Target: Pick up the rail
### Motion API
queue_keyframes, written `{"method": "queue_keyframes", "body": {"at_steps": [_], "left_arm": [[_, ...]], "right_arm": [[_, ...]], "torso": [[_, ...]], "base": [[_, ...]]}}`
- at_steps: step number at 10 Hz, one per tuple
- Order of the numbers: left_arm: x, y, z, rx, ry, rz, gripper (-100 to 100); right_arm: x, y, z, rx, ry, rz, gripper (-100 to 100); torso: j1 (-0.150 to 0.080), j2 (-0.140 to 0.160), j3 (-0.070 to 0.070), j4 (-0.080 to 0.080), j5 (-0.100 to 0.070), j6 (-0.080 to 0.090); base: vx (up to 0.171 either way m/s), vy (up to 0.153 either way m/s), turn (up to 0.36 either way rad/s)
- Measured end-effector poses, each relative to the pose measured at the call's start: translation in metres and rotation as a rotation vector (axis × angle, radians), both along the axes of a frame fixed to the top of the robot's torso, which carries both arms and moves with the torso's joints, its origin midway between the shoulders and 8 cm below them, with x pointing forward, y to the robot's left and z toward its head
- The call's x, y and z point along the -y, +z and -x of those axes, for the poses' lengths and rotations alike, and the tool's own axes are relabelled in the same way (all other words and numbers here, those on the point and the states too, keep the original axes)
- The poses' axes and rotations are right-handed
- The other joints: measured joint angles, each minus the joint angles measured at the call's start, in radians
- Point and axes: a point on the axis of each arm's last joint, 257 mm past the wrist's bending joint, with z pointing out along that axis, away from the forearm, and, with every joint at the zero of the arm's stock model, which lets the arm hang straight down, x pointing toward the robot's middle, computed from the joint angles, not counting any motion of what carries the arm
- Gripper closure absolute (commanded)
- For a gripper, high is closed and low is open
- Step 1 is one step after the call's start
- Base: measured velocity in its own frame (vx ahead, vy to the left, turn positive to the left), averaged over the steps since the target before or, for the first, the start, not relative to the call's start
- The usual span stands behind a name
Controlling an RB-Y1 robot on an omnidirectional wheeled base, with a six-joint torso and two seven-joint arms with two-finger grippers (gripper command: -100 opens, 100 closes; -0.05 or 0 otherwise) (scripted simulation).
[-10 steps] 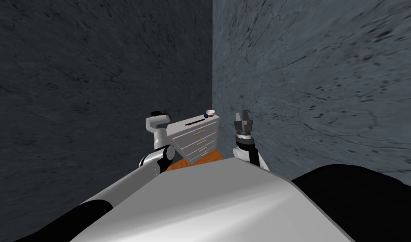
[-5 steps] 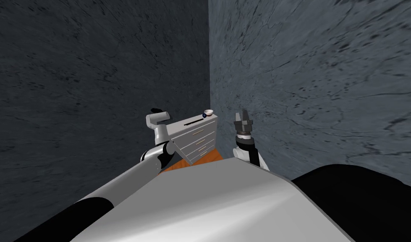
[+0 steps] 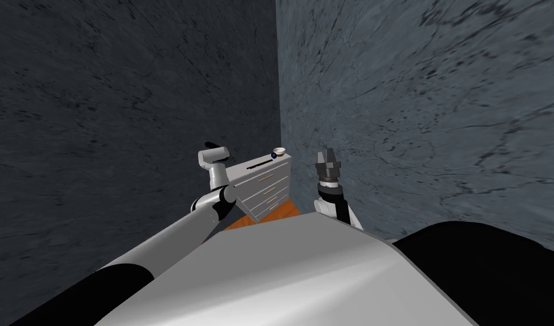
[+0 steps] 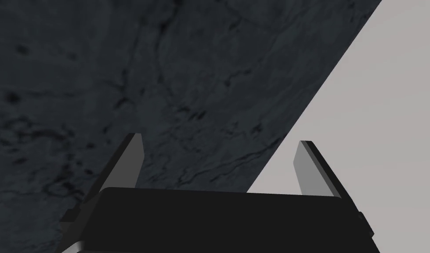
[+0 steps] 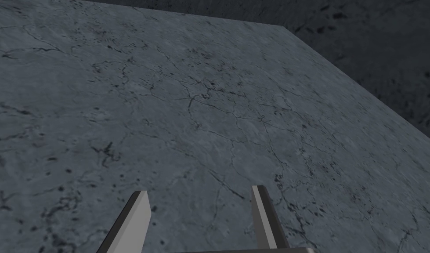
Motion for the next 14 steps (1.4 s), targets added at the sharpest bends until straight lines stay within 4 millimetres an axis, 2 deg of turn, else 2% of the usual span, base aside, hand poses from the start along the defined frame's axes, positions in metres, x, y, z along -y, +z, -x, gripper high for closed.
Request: {"method": "queue_keyframes", "body": {"at_steps": [7, 14], "left_arm": [[0.029, -0.027, 0.008, -0.179, -0.018, 0.145, -100], [0.072, -0.045, 0.025, -0.366, -0.061, 0.277, -100]], "right_arm": [[0.000, 0.000, 0.000, 0.000, 0.000, 0.000, 0], [0.000, 0.000, 0.000, 0.000, 0.000, 0.000, 0]], "torso": [[0.000, 0.000, 0.000, 0.000, 0.000, -0.001], [0.000, -0.001, 0.000, 0.000, 0.000, -0.001]], "base": [[-0.016, 0.018, -0.082], [-0.006, 0.021, -0.077]]}}
